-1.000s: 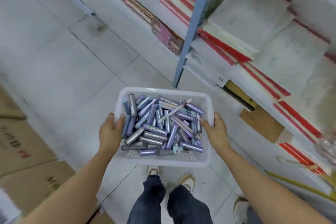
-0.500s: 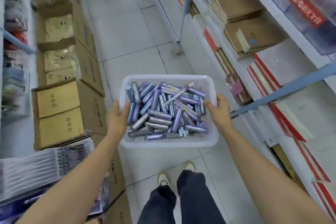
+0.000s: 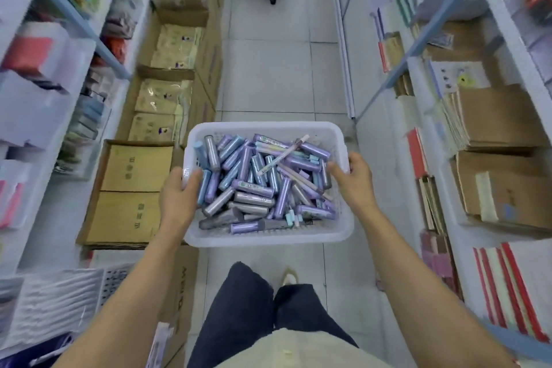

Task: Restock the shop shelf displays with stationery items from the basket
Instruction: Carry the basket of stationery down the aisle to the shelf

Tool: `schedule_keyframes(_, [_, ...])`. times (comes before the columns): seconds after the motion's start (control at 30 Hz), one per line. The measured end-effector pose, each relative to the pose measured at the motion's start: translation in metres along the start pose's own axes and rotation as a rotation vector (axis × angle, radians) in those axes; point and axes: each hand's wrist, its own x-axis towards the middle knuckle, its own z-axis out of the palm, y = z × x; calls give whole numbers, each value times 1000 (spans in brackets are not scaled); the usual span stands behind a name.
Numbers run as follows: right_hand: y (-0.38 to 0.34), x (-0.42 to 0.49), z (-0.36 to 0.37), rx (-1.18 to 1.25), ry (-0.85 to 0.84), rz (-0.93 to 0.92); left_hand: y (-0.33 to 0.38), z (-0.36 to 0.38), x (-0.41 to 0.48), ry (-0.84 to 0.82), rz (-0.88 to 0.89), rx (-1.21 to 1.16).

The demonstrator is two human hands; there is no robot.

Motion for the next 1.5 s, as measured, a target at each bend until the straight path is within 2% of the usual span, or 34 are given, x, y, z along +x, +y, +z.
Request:
schedule_keyframes(0.2, [-62, 108, 43, 9, -18, -14, 55, -4, 114, 65, -22, -19])
schedule_keyframes(0.47, [-143, 257, 76, 30, 47, 3, 144, 8, 285, 14, 72, 6])
schedule_keyframes(0.83, [-252, 517, 74, 14, 38, -18, 280, 94, 511, 58, 27, -44])
schedule_keyframes(1.1, [-314, 692, 94, 47, 89, -13, 362, 142, 686, -23, 79, -87])
schedule_keyframes(1.5, [-409, 955, 104, 18, 188, 32, 501, 233, 941, -62, 115, 70])
